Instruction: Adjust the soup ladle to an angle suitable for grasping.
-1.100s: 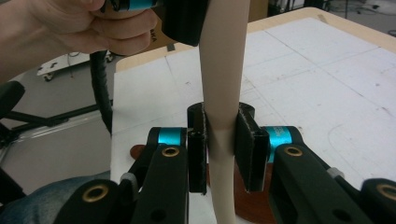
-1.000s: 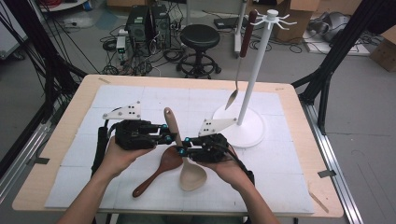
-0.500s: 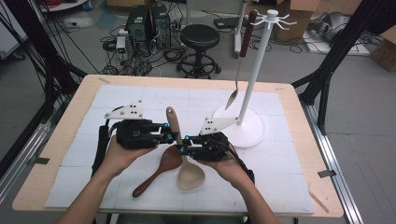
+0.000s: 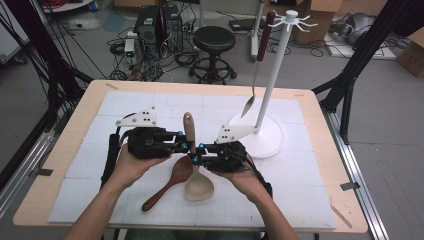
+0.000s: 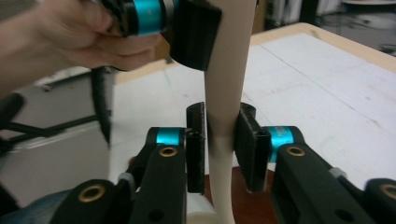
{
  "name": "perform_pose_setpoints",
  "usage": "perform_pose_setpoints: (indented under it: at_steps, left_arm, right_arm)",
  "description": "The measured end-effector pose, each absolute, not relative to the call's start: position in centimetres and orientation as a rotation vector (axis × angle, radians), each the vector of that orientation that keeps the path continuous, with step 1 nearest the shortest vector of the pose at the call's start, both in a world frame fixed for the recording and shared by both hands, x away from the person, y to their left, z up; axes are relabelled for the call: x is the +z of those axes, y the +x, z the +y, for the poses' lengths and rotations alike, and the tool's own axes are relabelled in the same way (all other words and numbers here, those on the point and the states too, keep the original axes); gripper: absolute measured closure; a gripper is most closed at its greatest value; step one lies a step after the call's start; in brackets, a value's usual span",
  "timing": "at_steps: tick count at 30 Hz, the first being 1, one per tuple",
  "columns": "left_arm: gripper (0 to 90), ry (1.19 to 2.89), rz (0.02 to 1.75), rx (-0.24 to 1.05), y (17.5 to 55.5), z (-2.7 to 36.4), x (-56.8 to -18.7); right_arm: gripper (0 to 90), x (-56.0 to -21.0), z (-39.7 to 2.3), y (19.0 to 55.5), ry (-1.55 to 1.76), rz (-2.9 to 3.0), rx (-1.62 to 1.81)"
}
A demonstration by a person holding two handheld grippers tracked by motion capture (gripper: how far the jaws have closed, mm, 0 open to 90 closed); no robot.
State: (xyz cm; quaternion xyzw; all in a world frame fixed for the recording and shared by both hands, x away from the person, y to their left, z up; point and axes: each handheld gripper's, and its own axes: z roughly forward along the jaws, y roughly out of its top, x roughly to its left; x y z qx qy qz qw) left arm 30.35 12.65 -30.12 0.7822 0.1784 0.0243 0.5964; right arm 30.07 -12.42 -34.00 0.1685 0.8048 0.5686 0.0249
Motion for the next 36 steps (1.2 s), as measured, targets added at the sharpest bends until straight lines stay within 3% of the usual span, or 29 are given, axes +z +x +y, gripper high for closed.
perform_pose_setpoints:
  at_steps: [7,10,36]
  left_arm:
    - [74.4,1.807,0.419,0.058,30.3,12.7,-30.1]
    - [65.7,1.806,0.427,0.069,30.1,12.9,-30.0]
    - [42.6,1.855,0.525,0.203,28.7,16.0,-32.0]
  right_arm:
    - [77.5,-33.9,-12.5,30.0,0.547,2.475,1.816]
    - [77.7,-33.8,-12.7,29.9,0.588,2.447,1.807]
    - [77.8,-31.3,-18.7,30.9,0.768,2.27,1.726]
